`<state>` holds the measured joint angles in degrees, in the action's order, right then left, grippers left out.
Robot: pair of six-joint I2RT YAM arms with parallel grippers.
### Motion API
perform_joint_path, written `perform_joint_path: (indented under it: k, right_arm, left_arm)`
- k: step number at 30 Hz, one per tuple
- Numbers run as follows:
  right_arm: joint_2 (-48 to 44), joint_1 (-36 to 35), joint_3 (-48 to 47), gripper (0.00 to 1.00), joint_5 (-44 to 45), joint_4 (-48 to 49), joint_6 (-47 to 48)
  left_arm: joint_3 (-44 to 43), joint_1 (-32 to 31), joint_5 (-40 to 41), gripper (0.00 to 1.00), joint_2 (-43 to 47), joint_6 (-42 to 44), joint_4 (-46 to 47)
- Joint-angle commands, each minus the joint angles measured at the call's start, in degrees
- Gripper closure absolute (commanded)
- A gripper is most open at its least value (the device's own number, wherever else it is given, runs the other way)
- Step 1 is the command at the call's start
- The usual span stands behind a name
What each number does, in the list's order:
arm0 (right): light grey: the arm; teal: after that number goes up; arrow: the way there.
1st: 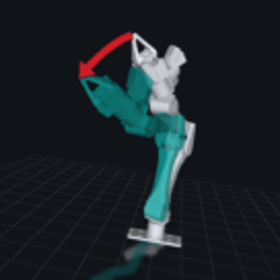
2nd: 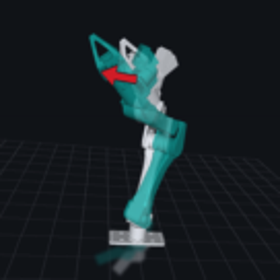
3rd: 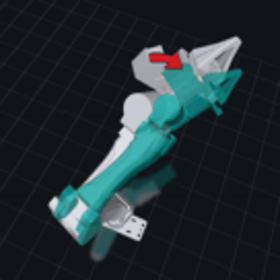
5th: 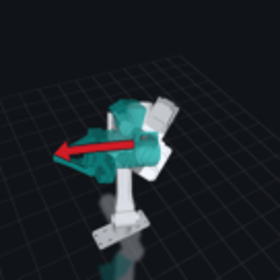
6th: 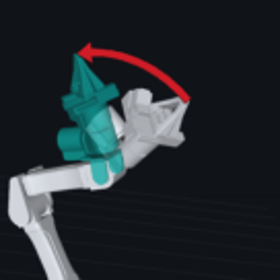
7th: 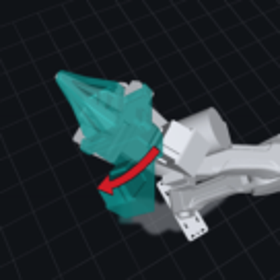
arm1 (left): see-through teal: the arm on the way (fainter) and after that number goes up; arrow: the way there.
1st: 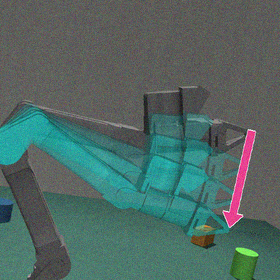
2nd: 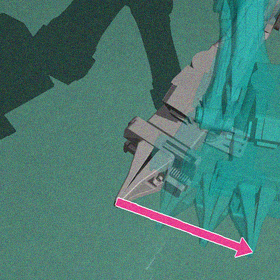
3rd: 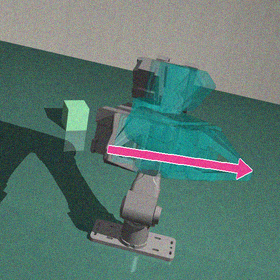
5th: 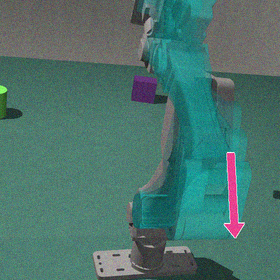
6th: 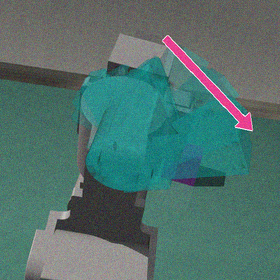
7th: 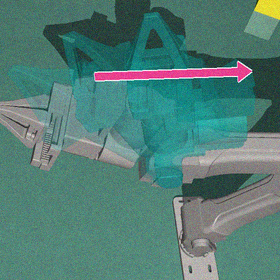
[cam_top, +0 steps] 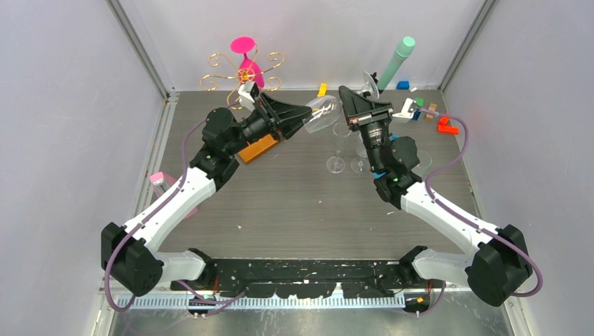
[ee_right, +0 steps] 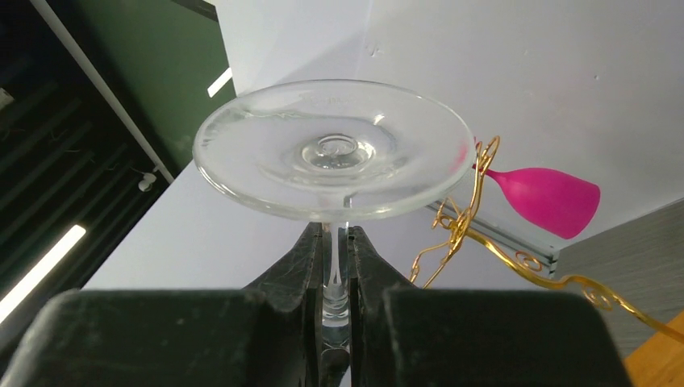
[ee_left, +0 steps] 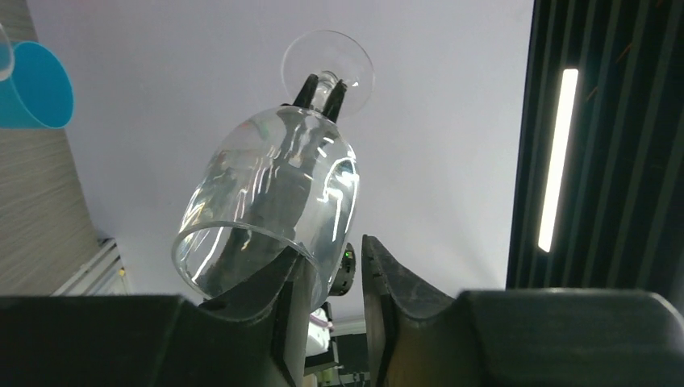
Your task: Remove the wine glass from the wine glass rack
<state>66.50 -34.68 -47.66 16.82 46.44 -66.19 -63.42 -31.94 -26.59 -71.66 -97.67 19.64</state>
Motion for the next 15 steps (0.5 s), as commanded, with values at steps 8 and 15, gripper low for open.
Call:
perform_joint_path:
  k: [8, 15]
  right_arm:
    - [-0.3, -0.6, 4.0, 1.00, -1.5, 7.4, -8.1]
    - [-2.5, -0.5, 4.3, 0.72, -1.1, 4.1, -7.9]
  left_arm:
    - [0.5, -1.2, 2.6, 1.00, -1.5, -5.5, 15.8]
    - [0.3, -1.3, 3.5, 1.00, -1.5, -2.7, 17.3]
